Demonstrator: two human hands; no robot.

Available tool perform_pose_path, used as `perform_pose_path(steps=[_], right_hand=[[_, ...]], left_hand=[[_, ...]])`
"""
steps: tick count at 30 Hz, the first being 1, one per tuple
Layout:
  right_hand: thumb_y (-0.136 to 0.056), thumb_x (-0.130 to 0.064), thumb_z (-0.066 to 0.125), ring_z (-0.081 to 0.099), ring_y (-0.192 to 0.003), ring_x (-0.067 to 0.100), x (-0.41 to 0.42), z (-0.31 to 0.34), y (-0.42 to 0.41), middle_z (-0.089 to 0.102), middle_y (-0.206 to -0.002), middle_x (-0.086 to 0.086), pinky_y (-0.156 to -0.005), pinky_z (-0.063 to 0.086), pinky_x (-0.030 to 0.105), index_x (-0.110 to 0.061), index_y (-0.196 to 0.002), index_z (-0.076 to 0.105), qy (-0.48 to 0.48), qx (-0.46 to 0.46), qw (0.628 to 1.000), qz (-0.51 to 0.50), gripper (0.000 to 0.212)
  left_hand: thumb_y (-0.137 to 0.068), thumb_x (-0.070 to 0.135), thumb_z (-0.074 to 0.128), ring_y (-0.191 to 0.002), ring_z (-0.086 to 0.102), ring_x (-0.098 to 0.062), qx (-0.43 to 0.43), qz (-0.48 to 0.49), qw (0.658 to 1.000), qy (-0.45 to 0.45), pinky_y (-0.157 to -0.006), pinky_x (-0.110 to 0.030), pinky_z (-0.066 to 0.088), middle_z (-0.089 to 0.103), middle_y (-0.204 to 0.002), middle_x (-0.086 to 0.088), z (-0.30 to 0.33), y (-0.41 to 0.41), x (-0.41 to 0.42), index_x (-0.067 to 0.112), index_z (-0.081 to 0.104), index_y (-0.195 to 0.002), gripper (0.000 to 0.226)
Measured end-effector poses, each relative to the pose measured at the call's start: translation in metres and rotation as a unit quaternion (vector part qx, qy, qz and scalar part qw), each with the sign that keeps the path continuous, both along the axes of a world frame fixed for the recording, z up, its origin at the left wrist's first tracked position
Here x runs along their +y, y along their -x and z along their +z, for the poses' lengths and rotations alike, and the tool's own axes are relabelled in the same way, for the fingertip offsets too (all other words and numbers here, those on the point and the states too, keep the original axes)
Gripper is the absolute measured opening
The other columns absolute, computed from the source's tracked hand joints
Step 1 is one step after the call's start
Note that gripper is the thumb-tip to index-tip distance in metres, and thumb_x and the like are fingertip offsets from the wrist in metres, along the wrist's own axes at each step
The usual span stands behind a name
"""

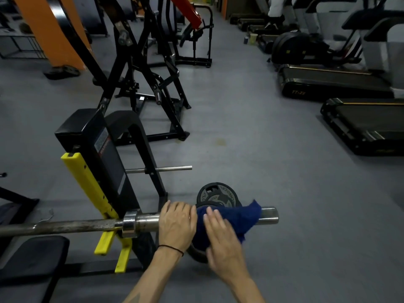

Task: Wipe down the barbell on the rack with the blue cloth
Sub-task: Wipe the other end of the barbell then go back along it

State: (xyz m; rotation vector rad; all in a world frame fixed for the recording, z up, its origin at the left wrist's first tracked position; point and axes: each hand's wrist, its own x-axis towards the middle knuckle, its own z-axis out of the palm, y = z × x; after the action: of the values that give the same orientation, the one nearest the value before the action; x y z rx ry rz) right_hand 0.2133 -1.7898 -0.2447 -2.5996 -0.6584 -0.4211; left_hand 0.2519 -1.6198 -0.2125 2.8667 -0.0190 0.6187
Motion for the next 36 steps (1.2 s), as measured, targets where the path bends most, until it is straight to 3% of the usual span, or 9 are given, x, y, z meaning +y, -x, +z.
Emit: perform_pose_path(steps=[6,9,12,16,19,24,29,33,36], right_hand=[[-0.076,0.007,0.069,0.008,-0.158,0.032,-0.036,0.000,-0.004,0.010,-0.171,0.010,-0.128,0.003,0.042,-0.003,-0.161,0.017,-0.104,0.028,0.971,-0.215,0.100],[-0.075,-0.007,0.072,0.010,-0.158,0.031,0.015,0.006,0.010,0.009,-0.171,0.011,-0.125,0.013,0.047,-0.004,-0.162,0.012,-0.069,0.044,0.994,-0.078,0.106],[-0.074,-0.015,0.076,0.016,-0.157,0.022,-0.024,0.009,-0.002,0.012,-0.171,0.002,-0.123,0.021,0.041,-0.011,-0.163,0.017,0.002,0.028,1.000,0.007,0.106],[-0.085,-0.018,0.061,0.017,-0.157,0.026,-0.082,0.000,-0.013,0.014,-0.171,0.001,-0.125,0.016,0.045,-0.005,-0.160,0.025,-0.043,0.012,0.991,-0.127,0.084],[-0.079,-0.019,0.062,0.008,-0.158,0.033,-0.023,0.002,-0.010,0.011,-0.171,0.012,-0.127,0.003,0.048,-0.002,-0.161,0.012,-0.101,0.042,0.977,-0.183,0.098],[-0.074,-0.021,0.076,0.017,-0.157,0.022,-0.035,0.005,-0.012,0.015,-0.171,0.003,-0.125,0.018,0.039,-0.009,-0.161,0.023,0.010,0.004,1.000,0.027,0.103],[-0.076,-0.005,0.068,0.017,-0.157,0.028,-0.092,0.002,-0.024,0.023,-0.168,0.006,-0.128,0.008,0.045,-0.003,-0.157,0.032,-0.059,0.017,0.982,-0.177,0.089],[-0.076,-0.024,0.068,0.012,-0.157,0.030,-0.017,0.013,-0.014,0.020,-0.169,0.010,-0.128,0.003,0.046,-0.005,-0.161,0.020,-0.057,0.041,0.993,-0.095,0.100],[-0.070,-0.017,0.078,0.020,-0.156,0.024,-0.055,0.011,-0.020,0.020,-0.169,0.005,-0.126,0.013,0.042,-0.009,-0.161,0.024,0.014,0.011,1.000,0.006,0.106]], left_hand=[[-0.099,0.036,0.039,-0.094,0.063,-0.019,-0.013,0.020,1.000,-0.015,-0.108,-0.047,0.042,0.070,-0.093,0.001,-0.003,0.000,-0.003,0.021,0.070,-0.089,0.036],[-0.099,0.034,0.037,-0.103,0.064,-0.023,-0.012,0.033,0.999,-0.026,-0.110,-0.050,0.039,0.070,-0.102,-0.003,-0.007,0.001,-0.005,0.019,0.071,-0.093,0.038],[-0.098,0.032,0.035,-0.104,0.065,-0.023,-0.031,0.011,0.999,-0.013,-0.112,-0.046,0.035,0.069,-0.105,-0.004,-0.012,0.005,-0.004,0.019,0.070,-0.097,0.037],[-0.100,0.035,0.038,-0.107,0.064,-0.019,-0.044,0.015,0.998,0.030,-0.114,-0.044,0.034,0.069,-0.110,-0.001,-0.013,0.008,-0.011,0.020,0.069,-0.105,0.035],[-0.105,0.044,0.031,-0.108,0.064,-0.019,-0.037,0.039,0.998,0.033,-0.111,-0.047,0.037,0.069,-0.112,0.000,-0.012,0.007,-0.019,0.019,0.070,-0.108,0.046],[-0.104,0.043,0.033,-0.075,0.055,-0.015,-0.035,0.035,0.999,-0.005,-0.077,-0.036,0.045,0.057,-0.083,0.004,-0.010,0.004,-0.017,0.023,0.061,-0.088,0.038],[-0.100,0.038,0.038,-0.046,0.043,-0.014,0.037,0.067,0.997,-0.016,-0.050,-0.027,0.031,0.051,-0.054,0.005,0.015,-0.014,-0.019,0.021,0.057,-0.059,0.048],[-0.104,0.040,0.036,-0.054,0.058,-0.023,0.151,0.110,0.982,-0.019,-0.056,-0.030,0.034,0.060,-0.059,-0.001,0.030,-0.027,-0.021,0.017,0.062,-0.062,0.054],[-0.100,0.030,0.036,-0.042,0.046,-0.018,0.056,0.035,0.997,-0.032,-0.053,-0.032,0.045,0.052,-0.050,0.002,0.025,-0.023,-0.025,0.019,0.056,-0.059,0.046]])
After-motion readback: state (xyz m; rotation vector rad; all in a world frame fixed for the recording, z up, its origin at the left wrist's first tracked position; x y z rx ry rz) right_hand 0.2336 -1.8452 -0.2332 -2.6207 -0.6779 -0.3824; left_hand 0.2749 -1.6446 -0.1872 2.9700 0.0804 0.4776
